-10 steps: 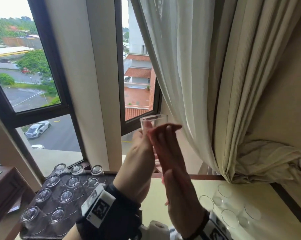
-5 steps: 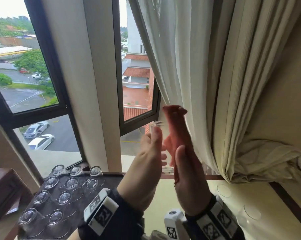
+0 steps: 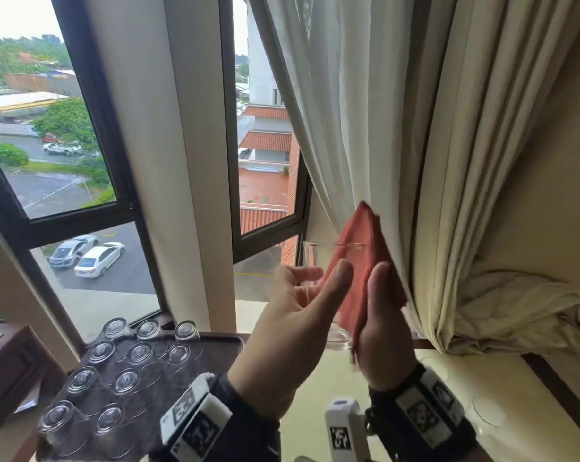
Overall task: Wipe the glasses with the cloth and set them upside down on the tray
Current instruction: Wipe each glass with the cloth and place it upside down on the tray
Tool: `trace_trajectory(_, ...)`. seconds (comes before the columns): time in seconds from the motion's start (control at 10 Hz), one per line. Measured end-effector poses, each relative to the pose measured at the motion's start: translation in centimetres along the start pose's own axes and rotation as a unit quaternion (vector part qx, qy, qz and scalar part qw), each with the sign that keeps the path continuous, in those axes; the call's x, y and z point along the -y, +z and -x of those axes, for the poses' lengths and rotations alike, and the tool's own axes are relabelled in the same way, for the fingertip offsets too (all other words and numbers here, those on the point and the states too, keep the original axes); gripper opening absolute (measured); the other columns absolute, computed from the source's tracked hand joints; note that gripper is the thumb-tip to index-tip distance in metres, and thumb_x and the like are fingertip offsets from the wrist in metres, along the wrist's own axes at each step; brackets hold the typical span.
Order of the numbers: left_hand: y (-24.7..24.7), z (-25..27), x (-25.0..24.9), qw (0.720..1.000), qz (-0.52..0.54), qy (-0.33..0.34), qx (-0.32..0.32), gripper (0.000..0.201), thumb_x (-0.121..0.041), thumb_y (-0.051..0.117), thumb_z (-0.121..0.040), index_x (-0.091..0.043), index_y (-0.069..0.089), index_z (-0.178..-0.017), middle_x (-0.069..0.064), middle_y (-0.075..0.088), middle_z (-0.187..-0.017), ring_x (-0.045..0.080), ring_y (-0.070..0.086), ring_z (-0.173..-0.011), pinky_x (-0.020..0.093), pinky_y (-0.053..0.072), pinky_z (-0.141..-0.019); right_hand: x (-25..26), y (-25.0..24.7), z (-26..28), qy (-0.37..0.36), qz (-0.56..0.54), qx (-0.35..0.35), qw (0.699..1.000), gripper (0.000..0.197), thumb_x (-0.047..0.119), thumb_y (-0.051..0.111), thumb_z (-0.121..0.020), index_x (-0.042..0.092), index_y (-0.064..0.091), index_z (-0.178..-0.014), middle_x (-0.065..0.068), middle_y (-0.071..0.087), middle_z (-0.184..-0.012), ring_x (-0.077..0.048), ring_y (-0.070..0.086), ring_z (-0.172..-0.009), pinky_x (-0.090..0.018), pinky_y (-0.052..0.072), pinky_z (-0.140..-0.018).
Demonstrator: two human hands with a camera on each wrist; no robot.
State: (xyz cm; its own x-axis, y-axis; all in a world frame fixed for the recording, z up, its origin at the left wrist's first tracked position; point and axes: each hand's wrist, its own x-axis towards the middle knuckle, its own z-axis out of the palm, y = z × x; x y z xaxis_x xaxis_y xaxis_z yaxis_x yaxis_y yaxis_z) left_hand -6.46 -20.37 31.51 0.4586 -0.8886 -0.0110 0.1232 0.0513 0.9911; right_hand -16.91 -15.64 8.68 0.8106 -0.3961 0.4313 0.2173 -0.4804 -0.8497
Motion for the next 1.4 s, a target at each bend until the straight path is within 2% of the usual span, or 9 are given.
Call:
trace_trajectory(0.2,-0.2,-0.5,-0.4,0.998,0.036,0.015,-0.041,0.066,-0.081,0.04,-0.097,-0.029,0.068,-0.128,0.006,0.072,-0.125,0.024,0.067,-0.12,0.052,0.048,-0.109,3.2,-2.6,-3.5,0.003,0.021,0.018,1.0,0.062,0.056,0.025,-0.106,0.028,0.022,-0.16,0.0,0.032,-0.164,-0.038,0.038,-0.145,-0.041,0.036,-0.119)
trace_trajectory(0.3,-1.7,-1.2,-1.8,0.996,0.054,0.029,-0.058,0.058,-0.072,0.038,-0.103,-0.03,0.062,-0.135,0.006,0.07,-0.13,0.023,0.066,-0.12,0.042,0.051,-0.093,7.6,-10.9,-10.2,-0.057,0.102,-0.097,0.988,0.059,0.038,0.019,-0.11,0.006,0.019,-0.159,-0.008,0.012,-0.169,-0.034,0.01,-0.156,-0.041,0.015,-0.127)
trace_trajectory(0.5,-1.0,-0.2,-1.4,0.998,0.005,0.066,0.009,0.041,-0.055,0.04,-0.105,-0.026,0.054,-0.13,0.001,0.07,-0.089,0.005,0.07,-0.073,0.015,0.057,-0.066,10.4,-12.6,-13.9,-0.069,-0.001,-0.2,0.977,0.051,0.057,0.028,-0.104,0.043,0.03,-0.154,0.038,0.061,-0.125,-0.01,0.068,-0.11,-0.007,0.049,-0.089)
trace_trajectory(0.6,0.0,0.2,-0.8,0.997,0.003,0.071,0.011,0.044,-0.059,0.038,-0.101,-0.028,0.052,-0.128,0.0,0.071,-0.097,-0.001,0.068,-0.08,0.014,0.051,-0.074,12.1,-14.9,-15.5,-0.059,-0.033,-0.226,0.972,0.043,0.052,0.035,-0.097,0.028,0.053,-0.128,0.023,0.073,-0.102,0.01,0.068,-0.098,-0.004,0.049,-0.08)
trace_trajectory(0.8,-0.3,-1.1,-1.6,0.998,0.019,0.044,-0.04,0.059,-0.073,0.033,-0.102,-0.028,0.058,-0.131,0.009,0.071,-0.122,0.017,0.072,-0.107,0.039,0.056,-0.093,11.1,-13.2,-13.8,-0.016,0.013,-0.166,0.986,0.059,0.082,0.038,-0.089,0.044,0.057,-0.13,0.006,0.069,-0.124,0.009,0.059,-0.11,-0.031,0.051,-0.1)
trace_trajectory(0.9,-2.2,-2.2,-2.4,0.996,0.048,0.049,-0.065,0.058,-0.07,0.033,-0.104,-0.03,0.056,-0.14,0.01,0.067,-0.124,0.024,0.069,-0.108,0.034,0.053,-0.081,8.1,-12.1,-11.5,0.009,0.029,-0.114,0.993,0.075,0.076,0.03,-0.096,0.027,0.045,-0.15,-0.011,0.063,-0.127,-0.023,0.054,-0.119,-0.021,0.047,-0.095)
trace_trajectory(1.1,-1.1,-0.9,-1.1,0.999,-0.001,0.043,-0.016,0.044,-0.056,0.036,-0.107,-0.026,0.053,-0.135,0.007,0.066,-0.107,0.005,0.072,-0.077,0.02,0.058,-0.066,8.2,-13.5,-13.3,0.062,-0.086,-0.16,0.981,0.07,0.067,0.028,-0.096,0.028,0.027,-0.155,0.028,0.055,-0.141,0.004,0.053,-0.13,-0.011,0.046,-0.099)
trace_trajectory(1.3,0.7,-0.3,-0.5,0.999,-0.014,0.028,-0.015,0.044,-0.061,0.03,-0.105,-0.03,0.05,-0.129,0.004,0.065,-0.112,-0.004,0.066,-0.088,0.013,0.052,-0.08,11.7,-15.0,-15.1,0.054,-0.084,-0.171,0.98,0.07,0.074,0.038,-0.084,0.02,0.055,-0.126,0.008,0.064,-0.121,0.008,0.067,-0.099,-0.003,0.05,-0.075)
trace_trajectory(1.4,0.2,-0.7,-1.3,0.998,0.042,0.006,-0.049,0.06,-0.075,0.03,-0.101,-0.032,0.052,-0.136,0.006,0.068,-0.127,0.016,0.066,-0.116,0.04,0.049,-0.106,12.2,-13.2,-14.5,-0.067,0.029,-0.15,0.986,0.078,0.066,0.024,-0.101,0.009,0.042,-0.152,-0.007,0.042,-0.158,-0.023,0.039,-0.147,-0.037,0.035,-0.119)
